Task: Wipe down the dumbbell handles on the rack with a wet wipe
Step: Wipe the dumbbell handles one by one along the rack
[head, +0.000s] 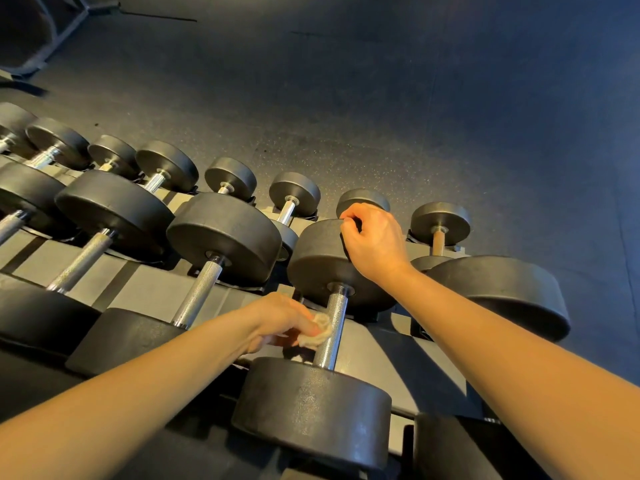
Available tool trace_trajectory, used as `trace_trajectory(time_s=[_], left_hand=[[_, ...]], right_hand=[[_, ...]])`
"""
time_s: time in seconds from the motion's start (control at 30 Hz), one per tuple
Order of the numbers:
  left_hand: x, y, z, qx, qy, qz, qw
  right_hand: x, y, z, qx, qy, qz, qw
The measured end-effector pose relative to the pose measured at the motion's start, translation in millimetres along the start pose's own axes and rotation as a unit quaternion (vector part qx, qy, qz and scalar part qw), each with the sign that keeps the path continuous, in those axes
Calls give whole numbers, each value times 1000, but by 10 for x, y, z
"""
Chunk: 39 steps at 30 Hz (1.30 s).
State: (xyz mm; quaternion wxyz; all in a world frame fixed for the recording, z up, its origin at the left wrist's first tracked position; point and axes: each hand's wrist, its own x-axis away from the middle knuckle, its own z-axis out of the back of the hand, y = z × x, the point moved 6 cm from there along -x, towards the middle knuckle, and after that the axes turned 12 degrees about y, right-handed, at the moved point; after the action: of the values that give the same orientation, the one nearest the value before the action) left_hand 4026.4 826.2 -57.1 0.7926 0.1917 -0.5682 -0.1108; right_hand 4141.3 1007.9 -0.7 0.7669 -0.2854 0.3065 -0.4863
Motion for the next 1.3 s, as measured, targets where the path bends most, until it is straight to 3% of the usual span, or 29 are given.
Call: trace_trajectory(time_s=[0.1, 0.2, 0.27, 0.33, 0.47, 0.7, 0.8, 0.93, 1.0, 1.1, 1.13, 1.2, 1.23, 1.3], left_hand=[[-18, 91, 27, 63, 47, -50, 996], [14, 222, -145, 210, -29, -28, 977], [0, 234, -194, 253, -29, 2, 967], [-19, 231, -194, 228, 14, -3, 973], [21, 296, -96, 115, 109, -95, 983], [90, 465, -58, -98, 77, -273, 954], [58, 272, -22, -92, 18, -232, 968], [135, -135, -3, -163, -129, -83, 975], [148, -142, -10, -121, -123, -42, 984], [119, 54, -70, 53, -80, -27, 995], [108, 160, -113, 63, -61, -60, 994], [82, 368, -207, -25, 24, -176, 984], [96, 478, -250, -101, 82, -253, 959], [240, 643, -339, -229, 146, -418, 867]], right_hand=[[-1, -4, 3, -4, -2, -2, 1000], [-5, -4, -2, -5, 0, 4, 1000], [-9, 0, -8, -5, 2, 4, 1000], [-12, 10, -14, -4, 1, -1, 1000], [-7, 12, -21, -2, -4, -7, 1000], [6, 0, -1, 4, -2, -10, 1000], [2, 1, 1, 3, -3, -18, 1000], [-1, 13, -6, -4, -3, -25, 1000], [2, 20, -16, -8, -2, -27, 1000], [-3, 20, -25, -9, -2, -23, 1000], [-7, 23, -26, -10, -3, -22, 1000], [-11, 31, -31, -12, -8, -18, 1000], [-12, 38, -30, -11, -9, -17, 1000], [-8, 53, -30, -8, -11, -19, 1000]])
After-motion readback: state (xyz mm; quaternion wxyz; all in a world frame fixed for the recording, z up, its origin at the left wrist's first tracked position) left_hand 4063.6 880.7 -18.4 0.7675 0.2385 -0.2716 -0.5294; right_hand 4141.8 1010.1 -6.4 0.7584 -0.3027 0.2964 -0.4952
